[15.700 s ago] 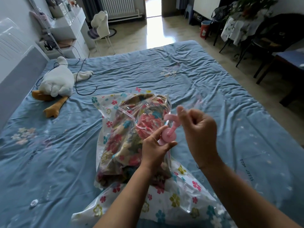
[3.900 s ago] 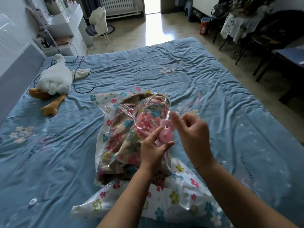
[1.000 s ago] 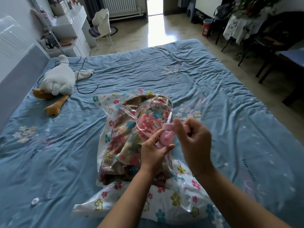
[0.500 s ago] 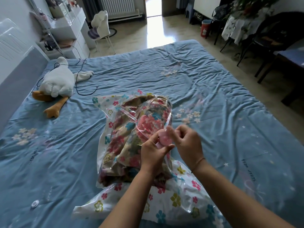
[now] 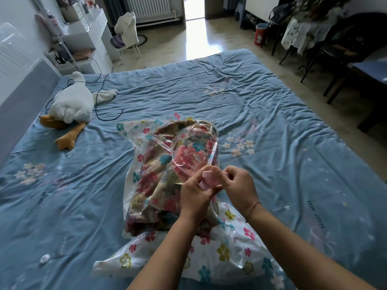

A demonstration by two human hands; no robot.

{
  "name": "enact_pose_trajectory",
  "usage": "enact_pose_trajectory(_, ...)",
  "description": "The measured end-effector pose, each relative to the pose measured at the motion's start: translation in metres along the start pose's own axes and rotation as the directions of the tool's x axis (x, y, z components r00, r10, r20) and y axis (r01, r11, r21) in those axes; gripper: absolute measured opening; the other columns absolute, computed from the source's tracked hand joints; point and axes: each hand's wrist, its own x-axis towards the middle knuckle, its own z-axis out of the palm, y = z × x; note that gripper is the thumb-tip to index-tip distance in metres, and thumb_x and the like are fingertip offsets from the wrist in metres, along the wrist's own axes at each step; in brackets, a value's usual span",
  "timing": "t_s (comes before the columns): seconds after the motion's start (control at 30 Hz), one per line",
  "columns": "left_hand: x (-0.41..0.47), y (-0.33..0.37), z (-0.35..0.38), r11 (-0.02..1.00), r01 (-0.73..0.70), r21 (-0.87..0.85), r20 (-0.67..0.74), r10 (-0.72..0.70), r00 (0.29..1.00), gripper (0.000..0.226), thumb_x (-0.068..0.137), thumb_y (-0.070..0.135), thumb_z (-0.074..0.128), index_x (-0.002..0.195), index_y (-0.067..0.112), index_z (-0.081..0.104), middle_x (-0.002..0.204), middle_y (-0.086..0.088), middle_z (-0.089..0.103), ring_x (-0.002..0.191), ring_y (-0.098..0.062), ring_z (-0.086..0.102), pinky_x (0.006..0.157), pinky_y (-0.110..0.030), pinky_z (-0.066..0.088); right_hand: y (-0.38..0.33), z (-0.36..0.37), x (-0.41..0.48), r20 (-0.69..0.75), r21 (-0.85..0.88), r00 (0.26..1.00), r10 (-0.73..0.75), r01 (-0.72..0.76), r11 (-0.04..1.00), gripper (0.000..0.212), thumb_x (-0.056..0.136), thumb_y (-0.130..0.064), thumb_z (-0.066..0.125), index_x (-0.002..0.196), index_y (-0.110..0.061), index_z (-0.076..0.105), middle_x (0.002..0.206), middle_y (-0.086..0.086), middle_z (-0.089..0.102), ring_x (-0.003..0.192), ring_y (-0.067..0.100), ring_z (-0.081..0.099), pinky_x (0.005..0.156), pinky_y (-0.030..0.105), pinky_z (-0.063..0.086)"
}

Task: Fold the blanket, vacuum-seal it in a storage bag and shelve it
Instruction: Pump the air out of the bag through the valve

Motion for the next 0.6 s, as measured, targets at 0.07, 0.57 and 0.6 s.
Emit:
enact_pose_trajectory(0.07, 0.002, 0.001, -0.002, 1.000, 0.008, -0.009, 0.002, -0.008, 1.000, 0.051, 0.068, 0.017, 0.086, 0.115, 0.029, 0.067, 0.108, 0.012, 0.072, 0.104, -0.001, 0.066, 0.091, -0.024, 0.053, -0.009, -0.003, 0.003, -0.010, 0.005, 0.999, -0.052, 0.052, 0.999, 0.053, 0.073, -0.066, 0.062, 0.051, -0.022, 0.041, 0.043, -0.012, 0.039, 0.044, 0.003, 0.033, 0.050, 0.022, 0.032)
enact_pose_trajectory(0.57, 0.008, 0.002, -0.006, 1.000, -0.005, 0.004, 0.019, 0.004, 1.000, 0.061, 0.067, 0.025, 0.086, 0.124, 0.019, 0.064, 0.116, 0.005, 0.070, 0.107, -0.004, 0.065, 0.094, -0.031, 0.054, -0.032, -0.006, 0.011, -0.070, 0.026, 0.985, -0.157, 0.159, 0.987, 0.063, 0.083, -0.061, 0.062, 0.052, -0.010, 0.042, 0.049, 0.006, 0.055, 0.048, 0.011, 0.039, 0.049, 0.034, 0.035)
enact_pose_trajectory(0.6, 0.010, 0.001, -0.008, 1.000, 0.000, 0.010, 0.015, -0.001, 1.000, 0.065, 0.066, 0.029, 0.087, 0.126, 0.018, 0.063, 0.118, 0.005, 0.070, 0.109, -0.004, 0.065, 0.095, -0.034, 0.054, -0.050, -0.011, 0.011, -0.115, 0.135, 0.971, -0.208, 0.223, 0.965, 0.062, 0.085, -0.057, 0.062, 0.054, -0.008, 0.039, 0.057, 0.020, 0.062, 0.049, 0.018, 0.043, 0.050, 0.039, 0.035)
